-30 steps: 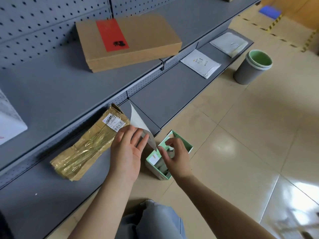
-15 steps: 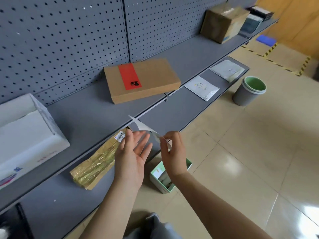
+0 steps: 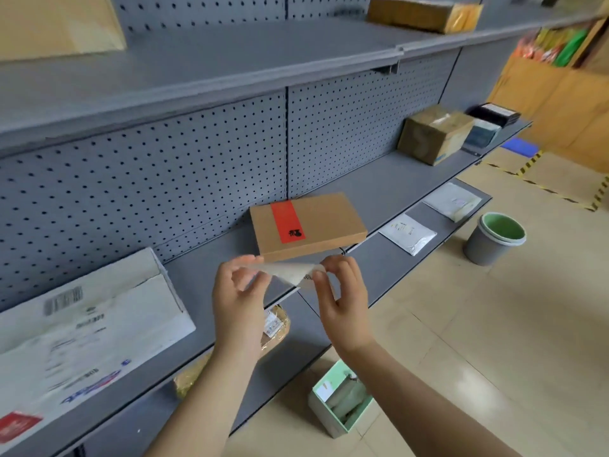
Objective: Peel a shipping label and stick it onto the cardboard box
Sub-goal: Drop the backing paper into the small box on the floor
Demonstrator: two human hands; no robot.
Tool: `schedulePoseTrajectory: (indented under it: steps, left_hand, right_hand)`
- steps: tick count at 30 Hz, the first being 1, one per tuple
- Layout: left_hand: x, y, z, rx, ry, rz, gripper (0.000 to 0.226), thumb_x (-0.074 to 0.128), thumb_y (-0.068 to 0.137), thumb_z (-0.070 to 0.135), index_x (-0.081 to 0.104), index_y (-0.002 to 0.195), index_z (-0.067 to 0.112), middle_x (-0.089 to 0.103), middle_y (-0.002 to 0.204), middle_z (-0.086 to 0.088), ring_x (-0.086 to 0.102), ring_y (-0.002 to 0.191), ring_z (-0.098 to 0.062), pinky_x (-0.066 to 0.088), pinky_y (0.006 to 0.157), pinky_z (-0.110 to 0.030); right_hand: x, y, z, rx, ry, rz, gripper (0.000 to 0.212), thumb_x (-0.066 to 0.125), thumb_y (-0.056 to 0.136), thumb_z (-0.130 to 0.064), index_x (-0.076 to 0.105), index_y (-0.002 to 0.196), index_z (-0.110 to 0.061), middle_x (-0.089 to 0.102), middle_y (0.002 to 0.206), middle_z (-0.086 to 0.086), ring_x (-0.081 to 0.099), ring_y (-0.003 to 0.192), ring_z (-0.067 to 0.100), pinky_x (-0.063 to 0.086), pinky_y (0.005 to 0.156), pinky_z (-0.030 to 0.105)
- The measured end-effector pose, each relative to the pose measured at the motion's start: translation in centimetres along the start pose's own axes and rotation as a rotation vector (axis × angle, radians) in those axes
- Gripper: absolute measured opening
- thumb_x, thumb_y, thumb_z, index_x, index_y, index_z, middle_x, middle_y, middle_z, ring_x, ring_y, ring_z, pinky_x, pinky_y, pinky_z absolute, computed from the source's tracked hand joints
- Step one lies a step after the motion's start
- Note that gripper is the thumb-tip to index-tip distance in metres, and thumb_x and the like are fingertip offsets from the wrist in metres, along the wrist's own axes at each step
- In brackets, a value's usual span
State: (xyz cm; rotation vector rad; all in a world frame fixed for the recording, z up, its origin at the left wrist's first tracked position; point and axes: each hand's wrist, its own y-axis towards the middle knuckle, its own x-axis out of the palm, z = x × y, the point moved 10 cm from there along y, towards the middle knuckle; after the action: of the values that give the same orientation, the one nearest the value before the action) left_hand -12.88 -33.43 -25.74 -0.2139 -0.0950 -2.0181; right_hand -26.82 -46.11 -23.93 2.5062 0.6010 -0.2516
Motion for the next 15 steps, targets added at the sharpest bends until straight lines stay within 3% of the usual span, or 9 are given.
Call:
schedulePoseTrajectory:
  steps: [4, 9, 12, 15]
  left_hand:
    - [-0.8, 0.3, 5.1, 0.084, 0.075, 0.059, 0.009, 0.065, 0.087, 0.013, 0.057, 0.086, 0.017, 0.069, 0.088, 0.008, 0.067, 0.075, 0.006, 0.046, 0.059, -0.003]
    - [-1.8, 0.4, 10.3, 0.191, 0.059, 0.082, 0.009, 0.064, 0.087, 0.010, 0.063, 0.091, 0.018, 0.072, 0.093, 0.007, 0.067, 0.085, 0.002, 0.048, 0.068, -0.007]
    - [-2.1, 0.4, 13.0, 0.252, 0.060, 0.095, 0.012, 0.064, 0.086, 0.006, 0.064, 0.093, 0.015, 0.072, 0.094, 0.003, 0.068, 0.089, -0.004, 0.050, 0.073, -0.011]
    - [-2.2, 0.2, 15.3, 0.315, 0.073, 0.105, 0.017, 0.064, 0.085, 0.002, 0.064, 0.092, 0.017, 0.072, 0.093, 0.002, 0.068, 0.085, -0.004, 0.051, 0.074, -0.015]
  right_hand:
    - [0.0, 2.2, -3.4, -0.052, 0.046, 0.025, 0.009, 0.051, 0.093, -0.022, 0.050, 0.084, -0.022, 0.053, 0.087, 0.001, 0.050, 0.082, 0.007, 0.043, 0.068, 0.022]
    - [-0.1, 4.7, -7.3, -0.100, 0.098, 0.067, 0.009, 0.054, 0.091, -0.017, 0.054, 0.082, -0.014, 0.056, 0.082, 0.005, 0.052, 0.077, 0.014, 0.041, 0.067, 0.020]
    - [0.1, 5.9, -9.2, -0.122, 0.144, 0.086, 0.009, 0.054, 0.091, -0.023, 0.054, 0.082, -0.021, 0.057, 0.083, 0.002, 0.055, 0.078, 0.018, 0.047, 0.067, 0.033]
    - [0.5, 6.8, -10.4, -0.102, 0.214, 0.084, 0.009, 0.053, 0.090, -0.034, 0.053, 0.081, -0.032, 0.054, 0.084, -0.013, 0.057, 0.078, 0.026, 0.052, 0.064, 0.052]
